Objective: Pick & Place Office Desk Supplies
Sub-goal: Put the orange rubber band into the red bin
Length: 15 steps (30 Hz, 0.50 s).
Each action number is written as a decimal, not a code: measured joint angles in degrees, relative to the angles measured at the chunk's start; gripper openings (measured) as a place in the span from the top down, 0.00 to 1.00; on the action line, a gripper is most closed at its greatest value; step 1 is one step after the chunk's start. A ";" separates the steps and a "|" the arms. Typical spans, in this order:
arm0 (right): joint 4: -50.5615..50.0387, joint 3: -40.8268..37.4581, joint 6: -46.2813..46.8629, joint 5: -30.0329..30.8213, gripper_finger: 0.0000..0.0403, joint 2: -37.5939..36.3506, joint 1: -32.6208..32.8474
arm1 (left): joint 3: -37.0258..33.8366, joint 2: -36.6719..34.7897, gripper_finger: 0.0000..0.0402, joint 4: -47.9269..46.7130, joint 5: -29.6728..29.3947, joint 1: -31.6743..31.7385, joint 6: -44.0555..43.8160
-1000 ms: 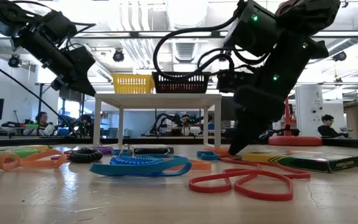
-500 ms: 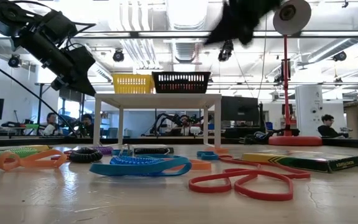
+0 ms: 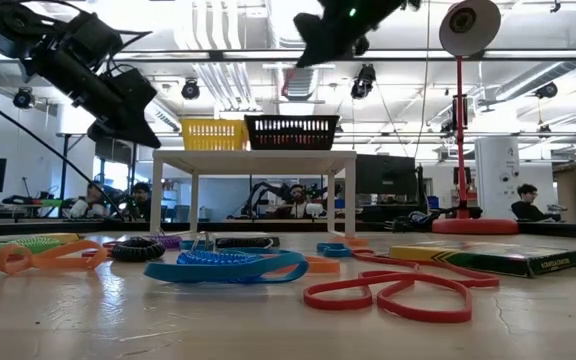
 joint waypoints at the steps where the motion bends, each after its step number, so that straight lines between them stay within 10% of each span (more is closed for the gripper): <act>1: -0.54 1.35 -0.06 -1.69 0.98 1.50 -1.66 | -0.01 0.00 0.99 0.37 0.00 0.00 0.05; 15: -19.44 19.09 2.02 -9.60 0.78 15.63 -11.63 | -0.01 0.00 0.99 2.27 -0.08 0.00 1.56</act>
